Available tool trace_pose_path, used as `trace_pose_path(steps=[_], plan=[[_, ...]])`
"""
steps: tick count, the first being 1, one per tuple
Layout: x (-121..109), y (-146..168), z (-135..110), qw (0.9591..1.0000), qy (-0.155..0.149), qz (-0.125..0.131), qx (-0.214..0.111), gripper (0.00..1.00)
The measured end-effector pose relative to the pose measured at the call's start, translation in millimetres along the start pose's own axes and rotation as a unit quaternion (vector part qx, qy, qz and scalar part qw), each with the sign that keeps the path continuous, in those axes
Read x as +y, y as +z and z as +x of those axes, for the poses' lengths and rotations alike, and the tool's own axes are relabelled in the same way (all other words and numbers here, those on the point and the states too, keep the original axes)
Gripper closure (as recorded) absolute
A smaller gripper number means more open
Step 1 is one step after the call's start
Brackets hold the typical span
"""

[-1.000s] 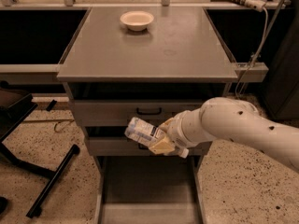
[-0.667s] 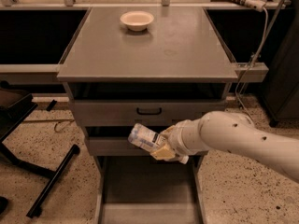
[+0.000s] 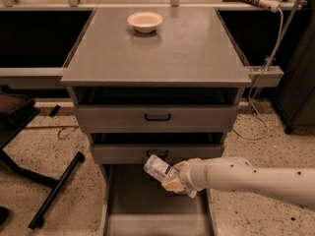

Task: Place blue plastic bottle into bottom drawer

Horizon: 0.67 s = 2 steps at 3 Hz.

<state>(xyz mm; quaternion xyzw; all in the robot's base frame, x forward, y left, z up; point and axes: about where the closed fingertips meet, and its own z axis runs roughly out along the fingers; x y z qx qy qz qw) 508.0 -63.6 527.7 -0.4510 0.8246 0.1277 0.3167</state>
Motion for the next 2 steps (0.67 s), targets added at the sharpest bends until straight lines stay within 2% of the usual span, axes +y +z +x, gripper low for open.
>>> trace_pose_path(steps=[1,2], plan=[[5.6,32.6,38.5,0.9992,0.031,-0.018,0.015,1.00],[5.6,32.6,38.5,0.9992,0.031,-0.018,0.015,1.00]])
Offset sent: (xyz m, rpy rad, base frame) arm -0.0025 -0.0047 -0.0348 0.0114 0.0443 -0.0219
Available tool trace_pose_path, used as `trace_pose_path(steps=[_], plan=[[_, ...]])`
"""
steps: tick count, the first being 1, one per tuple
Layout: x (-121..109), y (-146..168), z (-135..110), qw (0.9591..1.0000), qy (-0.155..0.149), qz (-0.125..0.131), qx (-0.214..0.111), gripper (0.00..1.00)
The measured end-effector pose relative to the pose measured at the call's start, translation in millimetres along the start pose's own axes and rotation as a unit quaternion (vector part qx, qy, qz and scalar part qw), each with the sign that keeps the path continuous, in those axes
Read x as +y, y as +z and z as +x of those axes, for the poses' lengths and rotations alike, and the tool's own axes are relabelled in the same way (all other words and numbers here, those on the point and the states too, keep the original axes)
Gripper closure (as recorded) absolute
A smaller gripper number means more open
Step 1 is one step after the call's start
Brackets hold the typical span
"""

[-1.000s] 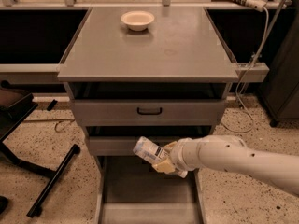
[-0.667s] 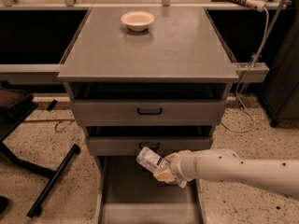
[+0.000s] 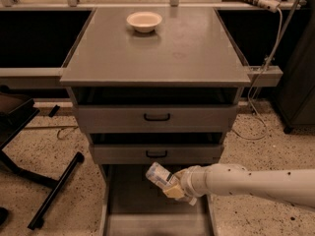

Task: Place blue plastic bottle into bottom drawer

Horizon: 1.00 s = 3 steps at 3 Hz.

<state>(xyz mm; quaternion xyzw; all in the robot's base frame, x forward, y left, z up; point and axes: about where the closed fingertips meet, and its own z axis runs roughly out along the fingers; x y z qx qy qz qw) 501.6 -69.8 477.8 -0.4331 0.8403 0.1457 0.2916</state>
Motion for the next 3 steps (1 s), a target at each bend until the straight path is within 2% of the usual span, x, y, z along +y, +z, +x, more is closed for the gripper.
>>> trace_pose_path(steps=[1,2,3], plan=[[-0.6,16.1,14.6,0.9999,0.012,-0.009,-0.006,1.00],[-13.0,58.0,44.9,0.9992,0.031,-0.011,-0.022,1.00],[-10.7,116.0,80.7,0.9972,0.065,-0.030,-0.020,1.00]])
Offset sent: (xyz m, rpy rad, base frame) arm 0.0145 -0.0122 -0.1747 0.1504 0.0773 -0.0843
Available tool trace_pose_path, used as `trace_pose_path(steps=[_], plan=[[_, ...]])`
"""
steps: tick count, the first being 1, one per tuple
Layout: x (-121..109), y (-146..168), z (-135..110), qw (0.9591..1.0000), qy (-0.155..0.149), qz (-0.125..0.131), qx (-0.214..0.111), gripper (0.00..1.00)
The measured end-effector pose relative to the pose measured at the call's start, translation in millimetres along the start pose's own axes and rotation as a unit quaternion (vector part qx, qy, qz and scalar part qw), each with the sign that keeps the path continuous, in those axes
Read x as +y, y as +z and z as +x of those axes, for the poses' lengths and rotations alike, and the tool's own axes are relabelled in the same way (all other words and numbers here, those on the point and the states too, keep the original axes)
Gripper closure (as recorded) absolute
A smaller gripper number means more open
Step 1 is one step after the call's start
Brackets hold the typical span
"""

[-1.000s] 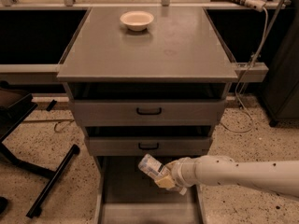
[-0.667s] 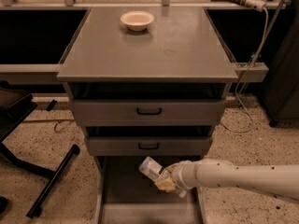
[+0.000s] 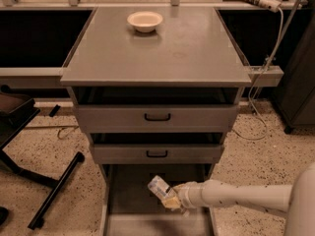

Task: Place blue plastic bottle into bottom drawer

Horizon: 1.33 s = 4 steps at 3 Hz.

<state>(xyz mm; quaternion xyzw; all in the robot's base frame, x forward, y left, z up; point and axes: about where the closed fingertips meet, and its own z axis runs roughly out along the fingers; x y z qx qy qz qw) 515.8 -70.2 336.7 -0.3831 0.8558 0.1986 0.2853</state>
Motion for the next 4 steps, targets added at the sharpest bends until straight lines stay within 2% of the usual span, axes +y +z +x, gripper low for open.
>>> trace_pose_path(steps=[1,2,3,4], plan=[[9.7,43.3,36.7,0.9991,0.033,-0.022,0.015,1.00],[22.1,67.4,51.2,0.9979,0.041,-0.043,0.028,1.00],[22.1,67.5,51.3,0.9979,0.041,-0.043,0.028,1.00],[21.4,86.7,52.8,0.9981,0.031,-0.046,0.027,1.00]])
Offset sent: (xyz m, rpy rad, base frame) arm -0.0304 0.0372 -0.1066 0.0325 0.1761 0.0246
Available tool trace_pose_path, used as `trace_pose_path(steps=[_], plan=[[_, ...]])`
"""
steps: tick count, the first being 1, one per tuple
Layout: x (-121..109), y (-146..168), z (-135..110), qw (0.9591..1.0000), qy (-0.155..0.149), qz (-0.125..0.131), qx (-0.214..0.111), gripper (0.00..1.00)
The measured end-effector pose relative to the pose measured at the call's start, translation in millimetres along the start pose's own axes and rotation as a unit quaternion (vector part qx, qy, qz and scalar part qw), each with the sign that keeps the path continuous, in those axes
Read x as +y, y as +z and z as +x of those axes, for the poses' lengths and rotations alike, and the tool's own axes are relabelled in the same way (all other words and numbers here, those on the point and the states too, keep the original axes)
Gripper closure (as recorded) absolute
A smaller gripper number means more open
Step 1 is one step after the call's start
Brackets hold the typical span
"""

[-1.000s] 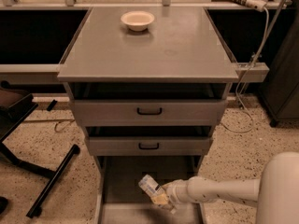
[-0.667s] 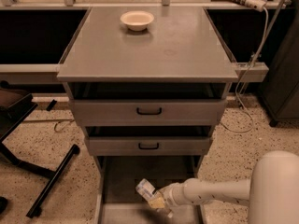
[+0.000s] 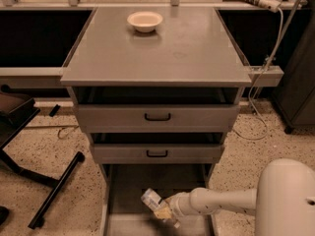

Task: Place blue plastic bottle into bottom drawer

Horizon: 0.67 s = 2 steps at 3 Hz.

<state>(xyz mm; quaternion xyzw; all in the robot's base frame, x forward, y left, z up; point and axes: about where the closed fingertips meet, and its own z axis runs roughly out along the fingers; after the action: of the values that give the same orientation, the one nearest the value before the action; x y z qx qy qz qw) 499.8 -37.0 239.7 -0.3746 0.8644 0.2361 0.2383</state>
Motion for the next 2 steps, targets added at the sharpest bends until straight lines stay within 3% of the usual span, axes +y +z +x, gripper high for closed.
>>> trace_pose_path(steps=[2], plan=[[-28.0,47.4,-7.3,0.9993,-0.009,0.035,-0.004,1.00]])
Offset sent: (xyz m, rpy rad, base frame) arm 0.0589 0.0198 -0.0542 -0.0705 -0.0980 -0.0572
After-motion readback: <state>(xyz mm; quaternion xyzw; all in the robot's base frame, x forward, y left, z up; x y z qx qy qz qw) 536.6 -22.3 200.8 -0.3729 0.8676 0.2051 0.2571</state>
